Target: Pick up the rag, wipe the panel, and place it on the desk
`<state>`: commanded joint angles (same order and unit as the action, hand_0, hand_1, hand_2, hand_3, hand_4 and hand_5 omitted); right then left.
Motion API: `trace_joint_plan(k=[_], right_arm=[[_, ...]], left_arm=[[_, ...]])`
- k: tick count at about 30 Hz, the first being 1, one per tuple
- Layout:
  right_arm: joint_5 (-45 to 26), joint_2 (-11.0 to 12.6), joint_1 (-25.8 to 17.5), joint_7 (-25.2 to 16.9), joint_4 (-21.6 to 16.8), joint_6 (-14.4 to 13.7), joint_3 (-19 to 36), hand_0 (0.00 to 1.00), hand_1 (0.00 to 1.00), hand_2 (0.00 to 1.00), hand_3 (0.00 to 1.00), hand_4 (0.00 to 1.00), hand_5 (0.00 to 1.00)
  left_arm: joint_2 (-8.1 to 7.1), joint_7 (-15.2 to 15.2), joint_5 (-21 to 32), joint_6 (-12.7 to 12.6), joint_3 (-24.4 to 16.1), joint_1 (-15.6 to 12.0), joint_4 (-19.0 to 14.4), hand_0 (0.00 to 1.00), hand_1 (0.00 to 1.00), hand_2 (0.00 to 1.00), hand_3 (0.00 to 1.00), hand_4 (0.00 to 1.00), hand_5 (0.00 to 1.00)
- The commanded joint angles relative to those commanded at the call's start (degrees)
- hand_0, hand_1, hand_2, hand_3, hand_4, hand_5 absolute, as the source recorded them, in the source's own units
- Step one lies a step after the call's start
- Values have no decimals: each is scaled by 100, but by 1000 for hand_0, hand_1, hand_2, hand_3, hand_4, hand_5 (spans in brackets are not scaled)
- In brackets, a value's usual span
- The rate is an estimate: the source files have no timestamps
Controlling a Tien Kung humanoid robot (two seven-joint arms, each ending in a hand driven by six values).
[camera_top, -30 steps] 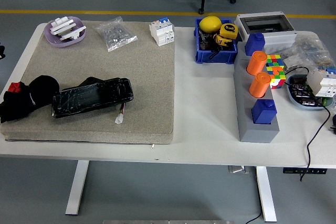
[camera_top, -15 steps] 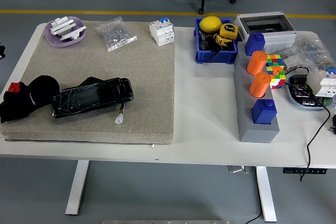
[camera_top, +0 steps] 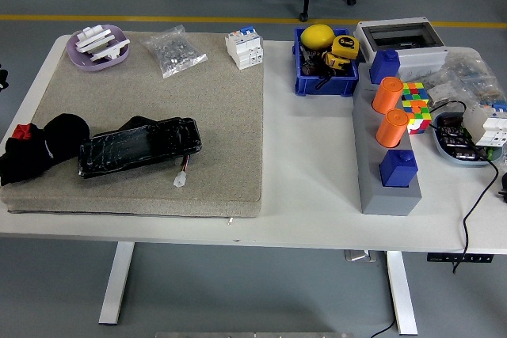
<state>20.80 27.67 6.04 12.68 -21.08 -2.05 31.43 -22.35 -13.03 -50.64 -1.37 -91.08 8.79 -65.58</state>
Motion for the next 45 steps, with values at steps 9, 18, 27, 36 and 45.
trace_joint_plan(k=[9,18,27,36,45], right_arm=[[-7,-3,-3,1,-2,0,-8,756,608,634,610,998,618],[-11,4,-8,3,-4,-1,-19,755,608,634,611,998,618],[-9,2,-8,3,-5,-2,-10,757,608,634,611,998,618],[-6,1,-5,-1,-6,-4,5,757,608,634,611,998,618],[-4,-3,-8,-5,-6,-6,10,756,608,634,611,998,617]], left_arm=[[-13,2,0,1,11,6,-8,580,642,617,596,790,91],[-17,0,-3,0,13,0,-7,579,642,618,596,790,90],[-15,2,-13,1,1,-4,-7,579,642,619,595,790,89],[-18,1,-18,2,-14,2,-23,579,642,618,596,790,89],[-15,1,-19,2,-26,2,-14,578,642,618,595,790,88]])
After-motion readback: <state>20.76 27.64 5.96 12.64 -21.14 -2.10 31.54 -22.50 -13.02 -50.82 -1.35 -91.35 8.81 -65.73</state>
